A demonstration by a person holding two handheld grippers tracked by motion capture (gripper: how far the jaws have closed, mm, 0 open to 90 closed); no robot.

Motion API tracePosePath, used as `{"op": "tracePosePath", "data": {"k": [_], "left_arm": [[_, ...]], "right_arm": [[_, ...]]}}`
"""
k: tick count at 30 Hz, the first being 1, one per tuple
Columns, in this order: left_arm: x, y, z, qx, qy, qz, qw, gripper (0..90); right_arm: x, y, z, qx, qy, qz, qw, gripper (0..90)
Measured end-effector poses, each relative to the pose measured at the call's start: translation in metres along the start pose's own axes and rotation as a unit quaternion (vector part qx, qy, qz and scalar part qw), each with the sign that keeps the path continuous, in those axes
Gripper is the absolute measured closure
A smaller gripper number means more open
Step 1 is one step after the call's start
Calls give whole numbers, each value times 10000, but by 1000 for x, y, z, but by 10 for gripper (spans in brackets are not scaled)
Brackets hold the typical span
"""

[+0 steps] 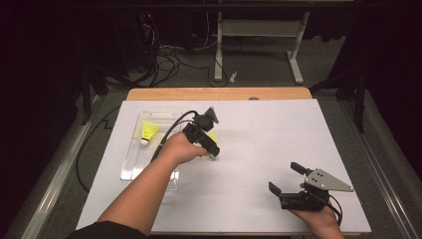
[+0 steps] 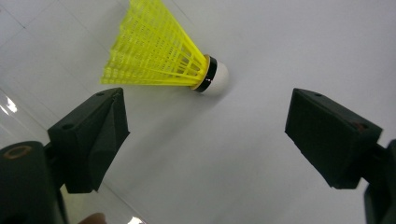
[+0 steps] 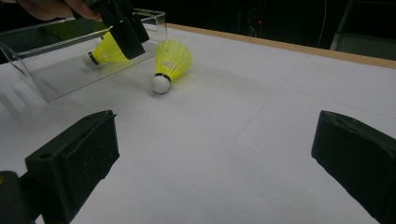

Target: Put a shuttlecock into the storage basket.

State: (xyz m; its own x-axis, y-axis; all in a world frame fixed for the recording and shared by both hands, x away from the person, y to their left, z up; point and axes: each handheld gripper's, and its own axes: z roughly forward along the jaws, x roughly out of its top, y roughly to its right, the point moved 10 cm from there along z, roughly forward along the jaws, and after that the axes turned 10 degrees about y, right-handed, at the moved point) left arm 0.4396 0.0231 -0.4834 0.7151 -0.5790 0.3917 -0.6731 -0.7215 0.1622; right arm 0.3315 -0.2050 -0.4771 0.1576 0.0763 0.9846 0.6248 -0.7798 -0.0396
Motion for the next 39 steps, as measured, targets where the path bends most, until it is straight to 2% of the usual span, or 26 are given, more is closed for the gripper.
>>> {"op": "tracePosePath", "data": {"k": [1,10,19,28,39], "left_arm": [[0,0,1,-28,10,-29,10000,189],[6,-5,0,-46,72,-118,9999,223],[7,-8,1,-19,74,-157,9998,299],[11,-14,2,-4,125,-212,9997,448],[22,-15,0,-68,161,-132,9998,441]], "right_arm": [[0,0,0,1,2,0,10000,10],[0,1,0,-13,10,10,10000,10],[0,1,-1,-8,20,9,10000,10],[0,1,0,-16,21,26,10000,10],[-1,2,0,-8,1,38,10000,10]]}}
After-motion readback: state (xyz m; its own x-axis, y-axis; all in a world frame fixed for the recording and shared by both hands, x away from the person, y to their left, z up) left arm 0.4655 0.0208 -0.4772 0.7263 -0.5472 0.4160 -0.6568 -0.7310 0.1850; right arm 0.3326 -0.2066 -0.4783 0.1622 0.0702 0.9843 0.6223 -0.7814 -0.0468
